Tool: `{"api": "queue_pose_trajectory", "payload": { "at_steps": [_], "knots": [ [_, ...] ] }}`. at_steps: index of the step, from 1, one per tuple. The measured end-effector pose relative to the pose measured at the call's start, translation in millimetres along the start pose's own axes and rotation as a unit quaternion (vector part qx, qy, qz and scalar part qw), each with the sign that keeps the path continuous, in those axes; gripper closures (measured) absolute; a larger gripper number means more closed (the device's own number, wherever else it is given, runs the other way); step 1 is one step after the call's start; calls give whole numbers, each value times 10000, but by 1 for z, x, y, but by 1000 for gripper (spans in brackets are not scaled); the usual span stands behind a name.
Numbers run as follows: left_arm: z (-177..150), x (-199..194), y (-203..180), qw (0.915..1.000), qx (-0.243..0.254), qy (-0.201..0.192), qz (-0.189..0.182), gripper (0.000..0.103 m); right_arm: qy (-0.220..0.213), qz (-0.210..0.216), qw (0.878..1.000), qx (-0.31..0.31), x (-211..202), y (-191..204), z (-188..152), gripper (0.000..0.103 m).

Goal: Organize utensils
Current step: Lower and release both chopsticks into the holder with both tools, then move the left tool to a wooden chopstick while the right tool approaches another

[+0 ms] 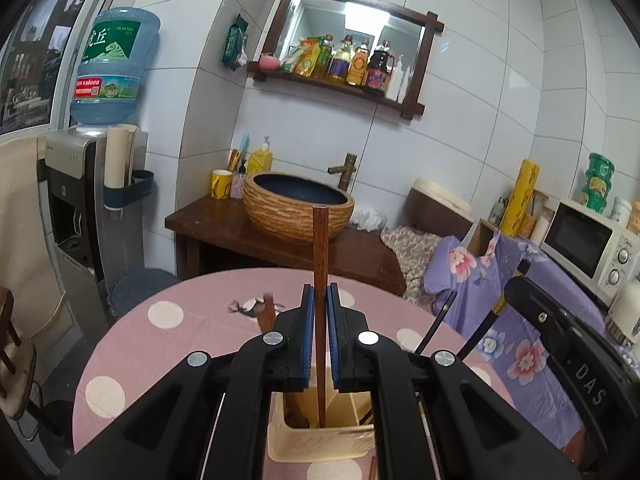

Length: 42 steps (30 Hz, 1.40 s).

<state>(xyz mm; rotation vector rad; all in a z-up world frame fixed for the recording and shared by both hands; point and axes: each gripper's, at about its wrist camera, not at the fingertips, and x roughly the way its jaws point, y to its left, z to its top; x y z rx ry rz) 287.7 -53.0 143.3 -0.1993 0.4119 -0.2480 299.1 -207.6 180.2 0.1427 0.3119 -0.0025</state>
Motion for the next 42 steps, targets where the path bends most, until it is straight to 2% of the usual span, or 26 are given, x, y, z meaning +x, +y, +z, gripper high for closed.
{"api": "queue_pose_trajectory", "payload": {
  "at_steps": [7, 12, 17, 18, 19, 20, 21, 22, 23, 24, 26, 30, 35, 42],
  "knots": [
    [-27, 12, 7, 9996, 92, 260, 85, 96, 364, -25, 9993, -1, 16, -7, -29, 95],
    [-38, 19, 11, 9989, 129, 444, 92, 96, 321, -64, 9995, -24, 16, -8, -35, 95],
    [-41, 17, 10, 9989, 247, 399, 67, 95, 250, -42, 9997, -68, 12, -9, -39, 94],
    [-41, 16, 10, 9988, 252, 416, 52, 95, 243, -46, 9997, -58, 11, -9, -39, 90],
    [-42, 15, 10, 9987, 254, 432, 30, 94, 244, -38, 9997, -26, 10, -10, -41, 79],
    [-43, 14, 11, 9987, 256, 437, 15, 90, 234, -11, 9997, 32, 7, -12, -43, 72],
    [-44, 12, 11, 9987, 252, 433, 11, 79, 205, 10, 9998, 72, 3, -13, -44, 60],
    [-46, 9, 13, 9989, 222, 410, 15, 71, 157, 9, 9998, 85, -2, -13, -46, 58],
    [-48, 3, 15, 9992, 158, 364, 3, 57, 131, -16, 9999, 40, -6, -13, -47, 58],
    [-50, -1, 17, 9994, 104, 322, -33, 52, 96, -53, 9999, -28, -10, -12, -49, 58],
    [-55, -13, 20, 9995, 28, 292, -127, 49, 35, -113, 9998, -142, -22, -11, -55, 58],
    [-69, -31, 27, 9993, -109, 298, -173, 35, 80, -219, 9993, -297, -42, -14, -75, 48],
    [-99, -42, 31, 9980, -51, 598, -189, 31, 533, -372, 9963, -565, -52, -16, -108, 48],
    [-147, -37, 38, 9926, 159, 1205, -45, 31, 1316, -554, 9886, -468, -42, -26, -161, 46]
  ]
}}
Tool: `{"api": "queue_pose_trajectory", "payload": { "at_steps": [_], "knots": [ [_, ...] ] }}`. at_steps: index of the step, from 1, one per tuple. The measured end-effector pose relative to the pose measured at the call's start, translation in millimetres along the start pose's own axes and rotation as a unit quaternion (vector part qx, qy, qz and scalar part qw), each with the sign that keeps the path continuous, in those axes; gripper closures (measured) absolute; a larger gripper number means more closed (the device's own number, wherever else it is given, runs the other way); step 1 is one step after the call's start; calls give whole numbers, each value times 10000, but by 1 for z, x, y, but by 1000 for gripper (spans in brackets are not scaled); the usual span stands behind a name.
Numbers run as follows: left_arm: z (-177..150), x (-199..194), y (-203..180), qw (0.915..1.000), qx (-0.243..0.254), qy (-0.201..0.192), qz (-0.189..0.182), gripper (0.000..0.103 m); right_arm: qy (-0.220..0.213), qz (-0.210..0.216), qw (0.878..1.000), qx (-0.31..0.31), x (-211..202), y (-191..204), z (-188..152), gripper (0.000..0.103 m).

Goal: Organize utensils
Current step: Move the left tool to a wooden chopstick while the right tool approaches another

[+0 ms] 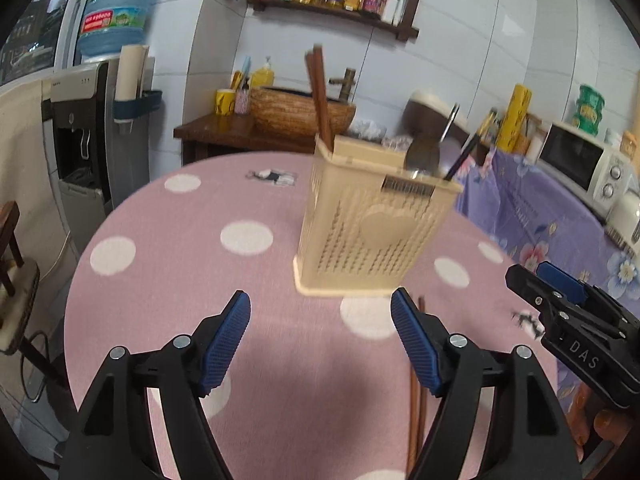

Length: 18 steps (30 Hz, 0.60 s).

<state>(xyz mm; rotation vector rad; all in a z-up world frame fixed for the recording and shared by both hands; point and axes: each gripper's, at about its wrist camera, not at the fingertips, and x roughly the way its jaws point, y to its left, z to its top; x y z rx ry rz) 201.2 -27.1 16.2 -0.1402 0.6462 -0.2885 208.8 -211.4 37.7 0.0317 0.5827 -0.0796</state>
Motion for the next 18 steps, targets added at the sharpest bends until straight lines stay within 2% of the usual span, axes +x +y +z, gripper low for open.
{"api": "queue_pose_trajectory", "payload": {
  "at_steps": [6, 11, 18],
  "knots": [
    [-30, 11, 19, 9988, -100, 296, 364, 35, 662, 67, 9974, 263, 22, -2, -41, 46],
    [-39, 12, 21, 9981, 30, 391, 469, 35, 1168, 181, 9922, 403, 42, 5, -65, 46],
    [-42, 10, 20, 9979, 137, 349, 537, 34, 1532, -171, 9878, 219, 62, 20, -75, 47]
  ]
}}
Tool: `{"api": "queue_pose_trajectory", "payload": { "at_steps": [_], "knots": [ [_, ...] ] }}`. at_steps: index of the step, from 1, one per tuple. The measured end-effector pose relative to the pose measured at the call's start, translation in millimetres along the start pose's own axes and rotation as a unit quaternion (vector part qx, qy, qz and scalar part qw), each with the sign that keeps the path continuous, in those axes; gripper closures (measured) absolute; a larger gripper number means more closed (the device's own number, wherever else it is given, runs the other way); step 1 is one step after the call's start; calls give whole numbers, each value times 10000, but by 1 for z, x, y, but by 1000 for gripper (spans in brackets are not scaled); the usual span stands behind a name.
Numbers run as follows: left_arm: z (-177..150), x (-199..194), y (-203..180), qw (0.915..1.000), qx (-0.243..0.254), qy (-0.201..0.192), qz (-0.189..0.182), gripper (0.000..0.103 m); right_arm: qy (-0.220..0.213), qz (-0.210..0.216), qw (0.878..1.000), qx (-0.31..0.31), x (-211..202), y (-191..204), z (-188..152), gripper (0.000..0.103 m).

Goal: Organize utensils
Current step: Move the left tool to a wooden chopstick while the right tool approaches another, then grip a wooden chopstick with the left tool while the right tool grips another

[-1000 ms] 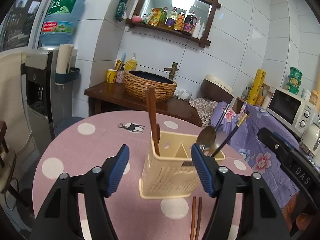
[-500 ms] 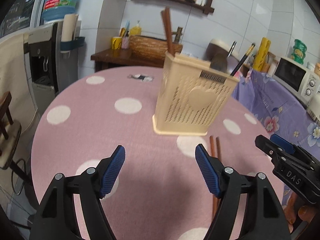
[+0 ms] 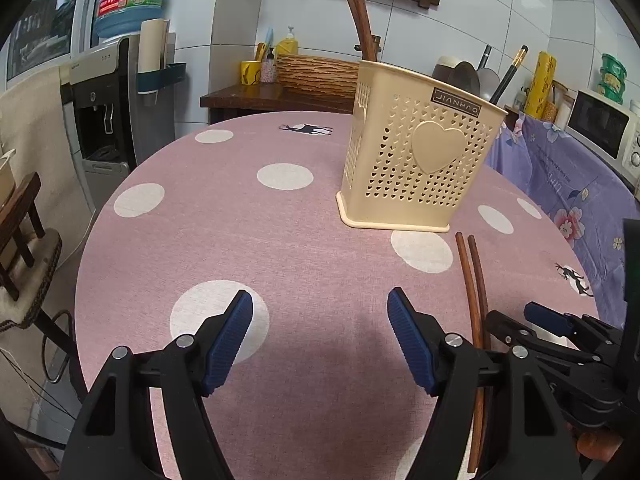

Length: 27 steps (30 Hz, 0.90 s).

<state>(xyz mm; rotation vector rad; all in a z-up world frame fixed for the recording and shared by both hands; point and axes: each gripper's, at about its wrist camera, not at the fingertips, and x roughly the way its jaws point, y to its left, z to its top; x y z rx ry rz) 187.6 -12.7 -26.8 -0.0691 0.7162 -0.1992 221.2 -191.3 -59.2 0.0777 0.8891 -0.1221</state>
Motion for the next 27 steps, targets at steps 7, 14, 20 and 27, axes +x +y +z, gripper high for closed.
{"api": "queue_pose_trajectory", "payload": {
  "at_steps": [7, 14, 20, 27],
  "knots": [
    [-3, 2, 0, 10000, 11, 80, -44, 34, 237, -140, 9995, 160, 16, -4, 13, 56],
    [-2, 3, -12, 9995, 134, 177, -244, 34, 326, -212, 9989, 279, 34, -19, 42, 76],
    [1, 9, -36, 9967, 393, 362, -617, 34, 465, -272, 9974, 480, 51, -42, 66, 89],
    [12, 33, -64, 9894, 534, 824, -1069, 46, 498, 184, 9945, 901, 56, -60, 71, 94]
  ]
}}
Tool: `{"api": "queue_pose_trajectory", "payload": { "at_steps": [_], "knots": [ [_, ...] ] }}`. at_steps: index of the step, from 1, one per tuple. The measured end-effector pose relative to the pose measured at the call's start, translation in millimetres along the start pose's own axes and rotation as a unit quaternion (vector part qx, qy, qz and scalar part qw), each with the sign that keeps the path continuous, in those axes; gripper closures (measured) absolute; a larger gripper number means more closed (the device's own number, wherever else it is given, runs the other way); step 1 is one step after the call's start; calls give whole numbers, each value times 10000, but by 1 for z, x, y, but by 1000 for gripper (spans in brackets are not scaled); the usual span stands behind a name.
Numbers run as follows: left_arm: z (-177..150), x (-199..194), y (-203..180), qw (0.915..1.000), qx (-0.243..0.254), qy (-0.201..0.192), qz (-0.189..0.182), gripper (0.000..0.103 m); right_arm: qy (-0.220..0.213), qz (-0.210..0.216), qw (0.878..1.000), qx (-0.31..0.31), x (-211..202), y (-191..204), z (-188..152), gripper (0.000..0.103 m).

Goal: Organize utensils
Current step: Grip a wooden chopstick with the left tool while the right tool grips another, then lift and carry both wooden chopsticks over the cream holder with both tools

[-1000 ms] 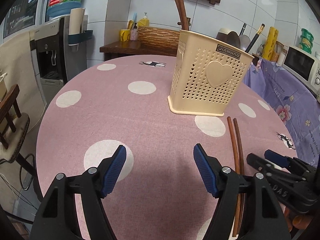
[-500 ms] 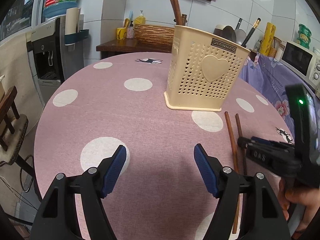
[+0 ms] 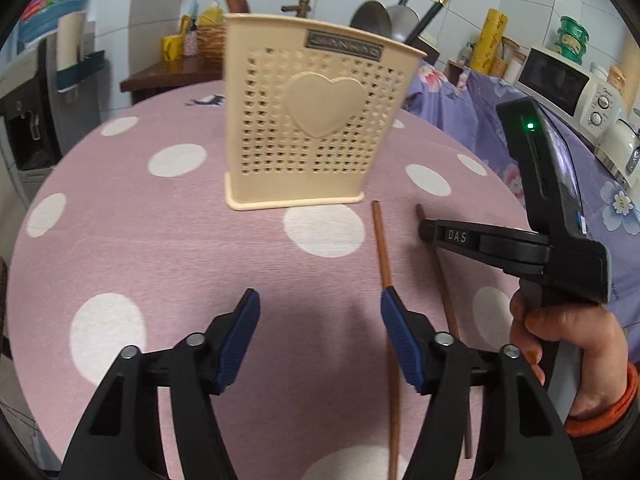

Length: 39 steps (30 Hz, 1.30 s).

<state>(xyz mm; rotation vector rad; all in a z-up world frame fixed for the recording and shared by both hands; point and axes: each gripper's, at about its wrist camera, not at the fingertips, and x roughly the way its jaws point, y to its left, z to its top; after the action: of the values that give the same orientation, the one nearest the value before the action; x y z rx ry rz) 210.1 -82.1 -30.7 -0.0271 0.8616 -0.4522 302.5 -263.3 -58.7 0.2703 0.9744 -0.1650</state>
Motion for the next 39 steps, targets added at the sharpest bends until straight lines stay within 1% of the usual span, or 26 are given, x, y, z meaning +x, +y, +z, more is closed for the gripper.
{"api": "queue_pose_trajectory", "payload": {
  "at_steps": [3, 7, 10, 12, 13, 14, 16, 18, 22, 26, 28, 32, 36, 39],
  "knots": [
    [8, 13, -13, 9996, 181, 208, -115, 55, -74, 131, 9997, 213, -5, -10, -1, 94],
    [17, 32, -35, 9974, 496, 463, -226, 59, -230, 241, 9986, 408, -17, -24, 0, 94],
    [24, 51, -45, 9961, 595, 638, -120, 66, -387, 214, 9980, 442, -28, -31, -1, 94],
    [29, 63, -48, 9956, 586, 728, -41, 73, -516, 153, 9976, 425, -37, -35, -2, 94],
    [32, 68, -50, 9953, 609, 756, -5, 75, -563, 148, 9974, 425, -41, -36, -3, 94],
    [35, 72, -52, 9952, 632, 750, 43, 77, -601, 155, 9971, 434, -44, -38, -4, 94],
    [39, 77, -56, 9949, 706, 697, 176, 78, -630, 209, 9967, 461, -49, -40, -6, 94],
    [44, 84, -57, 9944, 711, 744, 232, 81, -674, 246, 9962, 483, -53, -42, -7, 94],
    [49, 89, -61, 9939, 784, 664, 394, 84, -754, 227, 9956, 509, -60, -47, -10, 94],
    [49, 89, -61, 9927, 892, 541, 612, 95, -786, 217, 9956, 469, -63, -46, -12, 94],
    [47, 88, -62, 9921, 944, 481, 670, 95, -777, 227, 9956, 466, -62, -46, -13, 94],
    [49, 89, -61, 9929, 853, 479, 679, 95, -778, 263, 9956, 451, -61, -44, -14, 94],
    [49, 88, -58, 9939, 754, 484, 638, 95, -789, 263, 9957, 418, -61, -42, -13, 94],
    [50, 81, -54, 9956, 621, 417, 570, 95, -834, 272, 9953, 410, -65, -41, -14, 94]
  ]
}}
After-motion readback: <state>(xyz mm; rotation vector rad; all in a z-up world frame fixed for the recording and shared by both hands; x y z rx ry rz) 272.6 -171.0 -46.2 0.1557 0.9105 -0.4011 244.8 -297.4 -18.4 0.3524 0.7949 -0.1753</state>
